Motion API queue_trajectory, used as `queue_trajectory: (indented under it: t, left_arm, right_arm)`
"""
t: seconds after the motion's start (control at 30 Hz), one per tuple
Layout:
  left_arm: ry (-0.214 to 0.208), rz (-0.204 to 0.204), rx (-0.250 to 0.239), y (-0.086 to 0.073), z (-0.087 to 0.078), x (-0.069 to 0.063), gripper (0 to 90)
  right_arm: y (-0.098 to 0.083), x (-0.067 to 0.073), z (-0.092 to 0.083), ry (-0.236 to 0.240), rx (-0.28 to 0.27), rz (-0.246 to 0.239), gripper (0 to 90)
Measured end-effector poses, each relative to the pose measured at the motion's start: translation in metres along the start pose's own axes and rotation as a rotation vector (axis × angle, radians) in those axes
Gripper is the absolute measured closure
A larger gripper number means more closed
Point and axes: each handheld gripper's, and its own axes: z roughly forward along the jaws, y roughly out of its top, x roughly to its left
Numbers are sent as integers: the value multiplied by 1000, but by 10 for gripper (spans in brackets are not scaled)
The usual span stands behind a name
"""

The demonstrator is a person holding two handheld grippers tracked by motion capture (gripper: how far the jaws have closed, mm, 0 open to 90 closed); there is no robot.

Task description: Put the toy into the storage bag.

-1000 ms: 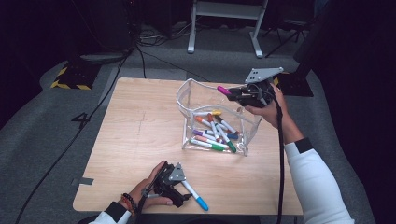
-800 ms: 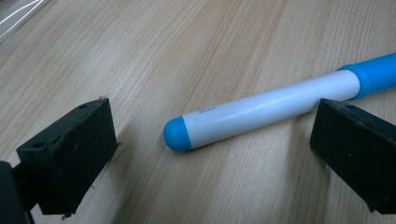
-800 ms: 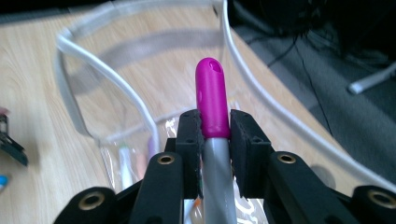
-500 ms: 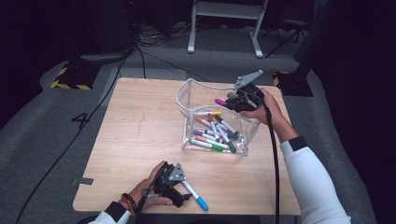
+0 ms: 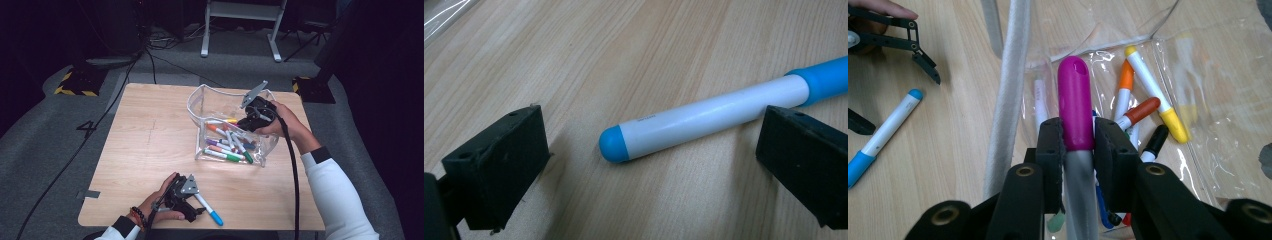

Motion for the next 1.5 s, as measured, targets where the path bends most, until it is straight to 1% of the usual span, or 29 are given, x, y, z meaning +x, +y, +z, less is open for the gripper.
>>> queue_trajectory:
  t: [0.1,0.13,0.37,0.47,0.5,0.53,0.57,0.63,0.7,0.83,0.87,0.9,0.93,1.0,1.07,1.17,1.23,1.33,1.37,1.43,1.5]
  left_arm:
    - [0,0,0,0,0,0,7]
    - [-1,0,-2,0,0,0,7]
    - [0,0,-1,0,0,0,7]
    - [-1,5,0,0,0,1,7]
    - [0,0,3,-1,-1,1,7]
    - [0,-2,1,-1,-1,1,7]
    - [1,-7,-6,-2,-1,1,7]
    - [0,-7,-4,-2,-1,1,7]
    - [0,-7,-4,-2,-1,1,7]
    - [1,-8,-6,-2,-1,1,7]
    - [0,-7,-4,-2,-1,1,7]
    - [1,-2,1,-2,-2,2,7]
    - [1,-3,1,-2,-2,2,7]
    - [-2,2,1,-3,-3,3,7]
    - [4,-11,-1,-5,-4,5,7]
    - [15,-23,-4,-9,-7,9,7]
    - [18,-24,0,-10,-9,11,7]
    - [17,-27,-4,-12,-11,12,7]
    - [16,-22,-5,-13,-11,13,7]
    - [16,-25,-4,-13,-12,14,7]
    - [18,-26,-4,-14,-12,14,7]
  right_arm:
    - [1,4,1,2,11,-6,743]
    - [1,4,1,-4,11,0,743]
    - [1,2,1,-15,1,7,742]
    - [0,1,2,-27,1,14,736]
    - [0,0,2,-32,4,15,727]
    - [0,0,2,-37,0,16,695]
    - [0,0,2,-47,-4,22,681]
    - [-1,-1,1,-60,-10,34,664]
    - [-2,-2,-1,-75,-22,49,628]
    - [-4,-5,-5,-112,-65,66,553]
    - [-5,-6,-6,-124,-71,71,524]
    - [-5,-6,-7,-149,-86,75,508]
    - [-6,-6,-9,-156,-93,80,500]
    - [-7,-7,-12,-173,-111,95,456]
    - [-9,-8,-17,-185,-144,111,434]
    - [-13,-7,-25,-211,-197,115,373]
    - [-15,-5,-32,-222,-236,124,368]
    - [-20,-1,-41,-246,-271,136,342]
    - [-22,1,-45,-252,-290,138,339]
    - [-26,6,-54,-255,-332,143,339]
    - [-29,11,-60,-267,-355,139,338]
